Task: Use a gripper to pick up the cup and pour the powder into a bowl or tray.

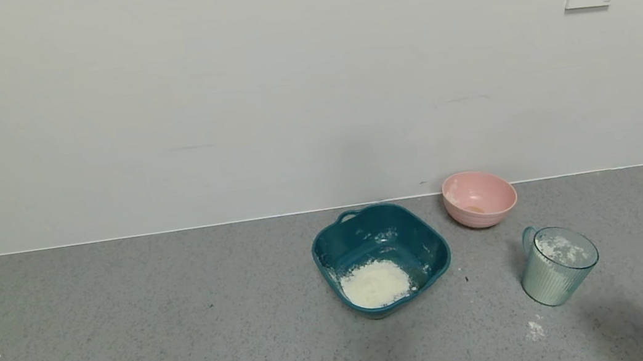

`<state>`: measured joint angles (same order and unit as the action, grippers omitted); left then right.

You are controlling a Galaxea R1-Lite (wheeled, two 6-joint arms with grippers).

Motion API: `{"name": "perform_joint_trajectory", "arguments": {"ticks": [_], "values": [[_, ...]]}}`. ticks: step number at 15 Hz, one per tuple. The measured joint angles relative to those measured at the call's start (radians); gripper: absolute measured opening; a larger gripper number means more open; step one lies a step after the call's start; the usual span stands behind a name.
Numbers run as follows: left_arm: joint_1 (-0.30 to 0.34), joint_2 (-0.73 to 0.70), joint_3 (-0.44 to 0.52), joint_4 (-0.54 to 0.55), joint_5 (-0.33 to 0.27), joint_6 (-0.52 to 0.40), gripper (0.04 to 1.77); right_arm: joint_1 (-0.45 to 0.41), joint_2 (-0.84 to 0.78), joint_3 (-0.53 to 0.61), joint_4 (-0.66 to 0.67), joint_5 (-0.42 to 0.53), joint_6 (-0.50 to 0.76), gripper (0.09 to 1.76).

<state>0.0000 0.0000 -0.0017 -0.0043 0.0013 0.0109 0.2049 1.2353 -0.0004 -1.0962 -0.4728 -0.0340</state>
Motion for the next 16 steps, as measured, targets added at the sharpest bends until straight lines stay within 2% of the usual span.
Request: {"name": "perform_joint_trajectory", "arguments": {"ticks": [4, 7, 9, 11, 13, 16], "values": [[0.000, 0.000, 0.000, 0.000, 0.000, 0.000, 1.72, -0.002, -0.230, -0.010, 0.245, -0.002, -0.056, 1.70], [0.000, 0.000, 0.000, 0.000, 0.000, 0.000, 1.72, -0.008, -0.469, -0.070, 0.589, -0.001, -0.086, 1.70], [0.000, 0.000, 0.000, 0.000, 0.000, 0.000, 1.72, -0.052, -0.632, -0.139, 0.822, 0.024, -0.095, 1.70], [0.001, 0.000, 0.000, 0.000, 0.000, 0.000, 1.72, -0.133, -0.766, -0.191, 0.929, 0.118, -0.099, 1.70], [0.001, 0.000, 0.000, 0.000, 0.000, 0.000, 1.72, -0.201, -0.873, -0.211, 0.974, 0.222, -0.101, 1.70], [0.000, 0.000, 0.000, 0.000, 0.000, 0.000, 1.72, -0.232, -0.983, -0.215, 1.065, 0.265, -0.098, 1.70]]}}
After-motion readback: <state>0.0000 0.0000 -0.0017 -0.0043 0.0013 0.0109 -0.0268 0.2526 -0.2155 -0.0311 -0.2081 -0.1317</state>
